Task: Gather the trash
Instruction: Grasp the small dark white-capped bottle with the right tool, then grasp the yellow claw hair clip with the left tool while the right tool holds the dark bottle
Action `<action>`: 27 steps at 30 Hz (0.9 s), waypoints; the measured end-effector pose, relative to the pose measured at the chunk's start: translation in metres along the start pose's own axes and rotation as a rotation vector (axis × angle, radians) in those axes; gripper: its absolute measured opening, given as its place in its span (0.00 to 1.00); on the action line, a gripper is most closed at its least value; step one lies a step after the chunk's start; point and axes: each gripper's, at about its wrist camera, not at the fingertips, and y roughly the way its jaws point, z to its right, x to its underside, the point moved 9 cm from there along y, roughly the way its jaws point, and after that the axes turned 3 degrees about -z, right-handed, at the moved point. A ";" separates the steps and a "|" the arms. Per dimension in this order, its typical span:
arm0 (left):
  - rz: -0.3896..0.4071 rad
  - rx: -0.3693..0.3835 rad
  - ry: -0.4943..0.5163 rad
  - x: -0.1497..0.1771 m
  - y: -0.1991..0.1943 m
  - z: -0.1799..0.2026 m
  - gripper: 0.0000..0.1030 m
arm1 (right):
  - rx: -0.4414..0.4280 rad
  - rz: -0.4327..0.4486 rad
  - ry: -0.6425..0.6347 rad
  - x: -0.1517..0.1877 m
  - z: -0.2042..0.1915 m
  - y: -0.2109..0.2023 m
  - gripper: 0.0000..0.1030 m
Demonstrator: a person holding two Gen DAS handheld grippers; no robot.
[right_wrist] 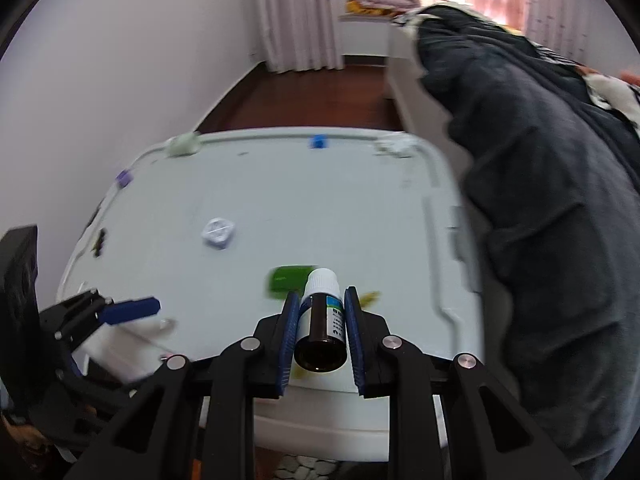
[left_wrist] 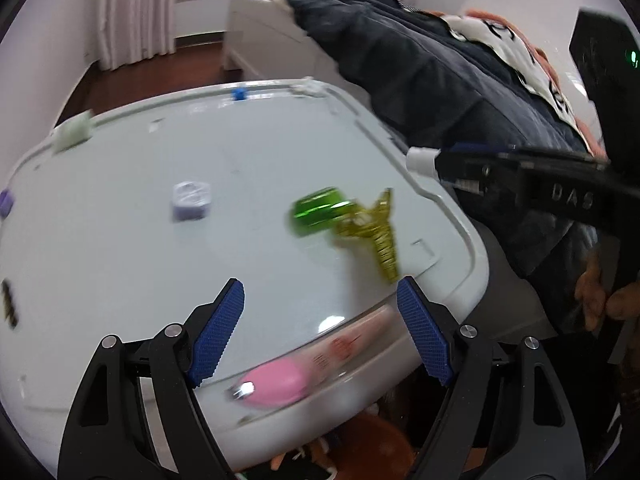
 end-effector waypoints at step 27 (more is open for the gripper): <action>0.032 -0.091 -0.044 0.003 -0.015 -0.004 0.09 | -0.058 0.052 0.018 0.008 0.010 -0.009 0.23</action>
